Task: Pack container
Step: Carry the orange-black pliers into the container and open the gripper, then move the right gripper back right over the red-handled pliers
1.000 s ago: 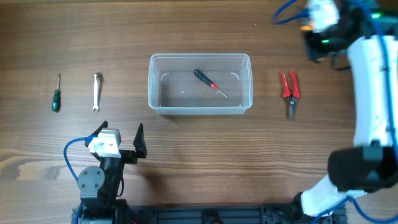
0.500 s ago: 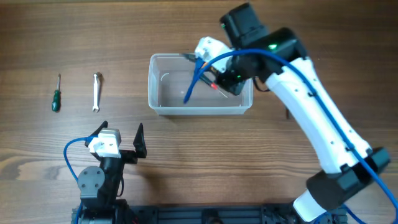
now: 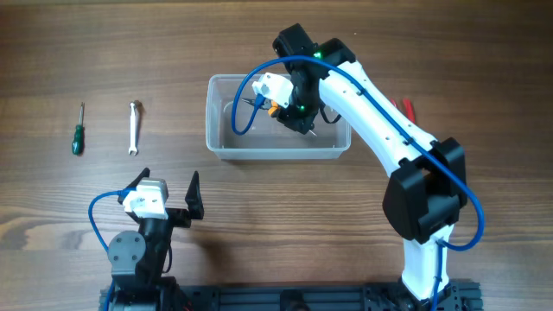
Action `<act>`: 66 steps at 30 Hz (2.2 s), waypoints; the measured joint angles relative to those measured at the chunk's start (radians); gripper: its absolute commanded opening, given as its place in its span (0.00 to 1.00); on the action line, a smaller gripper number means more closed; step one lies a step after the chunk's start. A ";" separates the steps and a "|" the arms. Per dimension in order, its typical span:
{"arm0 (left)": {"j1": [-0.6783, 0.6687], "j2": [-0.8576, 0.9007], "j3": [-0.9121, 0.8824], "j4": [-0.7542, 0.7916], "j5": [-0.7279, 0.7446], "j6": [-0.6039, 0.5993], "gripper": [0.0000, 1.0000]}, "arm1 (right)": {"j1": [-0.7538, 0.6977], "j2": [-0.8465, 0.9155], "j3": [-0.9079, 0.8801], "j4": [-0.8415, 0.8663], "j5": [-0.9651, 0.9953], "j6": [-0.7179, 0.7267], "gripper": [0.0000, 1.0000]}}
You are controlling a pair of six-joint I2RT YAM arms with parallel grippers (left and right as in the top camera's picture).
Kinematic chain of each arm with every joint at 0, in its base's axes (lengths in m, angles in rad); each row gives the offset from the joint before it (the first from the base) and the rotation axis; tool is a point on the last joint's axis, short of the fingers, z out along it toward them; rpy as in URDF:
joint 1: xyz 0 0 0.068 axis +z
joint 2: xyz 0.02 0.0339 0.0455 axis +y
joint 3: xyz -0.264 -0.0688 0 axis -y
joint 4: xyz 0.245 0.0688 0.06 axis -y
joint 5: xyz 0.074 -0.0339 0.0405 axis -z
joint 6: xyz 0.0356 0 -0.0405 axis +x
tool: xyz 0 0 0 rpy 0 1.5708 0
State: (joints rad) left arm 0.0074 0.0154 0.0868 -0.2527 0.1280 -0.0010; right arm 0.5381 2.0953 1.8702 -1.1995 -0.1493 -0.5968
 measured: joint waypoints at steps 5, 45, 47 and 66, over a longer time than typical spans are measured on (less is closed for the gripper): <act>0.000 0.000 0.000 0.000 0.000 0.000 1.00 | 0.000 0.029 0.000 0.029 -0.001 0.000 0.05; 0.000 0.000 0.000 0.000 0.000 0.000 1.00 | -0.035 0.094 0.321 -0.192 0.193 0.159 1.00; 0.000 0.000 0.000 0.000 0.000 0.000 1.00 | -0.088 0.014 0.332 -0.238 0.230 0.176 1.00; 0.000 0.000 0.000 0.000 0.000 0.000 1.00 | -0.620 -0.362 0.184 -0.274 0.175 0.414 1.00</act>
State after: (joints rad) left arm 0.0074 0.0154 0.0868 -0.2527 0.1280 -0.0010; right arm -0.0818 1.7336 2.0541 -1.4738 0.0257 -0.1833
